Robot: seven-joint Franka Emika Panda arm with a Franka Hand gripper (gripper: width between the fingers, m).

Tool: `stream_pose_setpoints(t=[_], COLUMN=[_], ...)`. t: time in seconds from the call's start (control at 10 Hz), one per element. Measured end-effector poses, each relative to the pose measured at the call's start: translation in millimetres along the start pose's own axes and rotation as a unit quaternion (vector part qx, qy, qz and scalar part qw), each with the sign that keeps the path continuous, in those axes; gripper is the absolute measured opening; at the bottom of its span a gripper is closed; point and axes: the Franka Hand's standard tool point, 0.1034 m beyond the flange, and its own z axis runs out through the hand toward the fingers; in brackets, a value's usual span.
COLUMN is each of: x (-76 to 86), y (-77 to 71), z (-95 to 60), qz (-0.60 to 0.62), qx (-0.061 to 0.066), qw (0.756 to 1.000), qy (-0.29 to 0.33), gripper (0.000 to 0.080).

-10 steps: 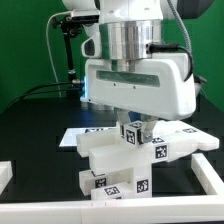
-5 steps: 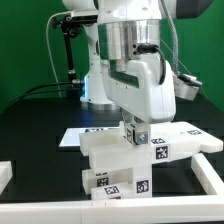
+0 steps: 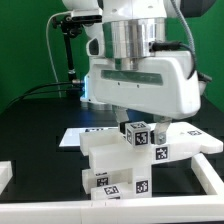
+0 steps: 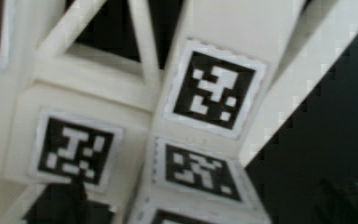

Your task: Assemble chair

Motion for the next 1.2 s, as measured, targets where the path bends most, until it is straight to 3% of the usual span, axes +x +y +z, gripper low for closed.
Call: stream_pose_setpoints(t=[0.1, 0.3, 0.8, 1.2], x=[-0.3, -0.9, -3.6, -21.9], y=[-0.8, 2.7, 2.7, -7.2], z=[-4.0, -20.8, -18.5, -56.6], qz=[-0.060, -0.057, -0.061, -0.079], qx=[0.003, 0.014, 0.011, 0.025], qw=[0.998, 0.998, 0.998, 0.997], qy=[0.000, 0.000, -0.002, -0.011], gripper=[0.0645, 0.0645, 0.0649, 0.0649])
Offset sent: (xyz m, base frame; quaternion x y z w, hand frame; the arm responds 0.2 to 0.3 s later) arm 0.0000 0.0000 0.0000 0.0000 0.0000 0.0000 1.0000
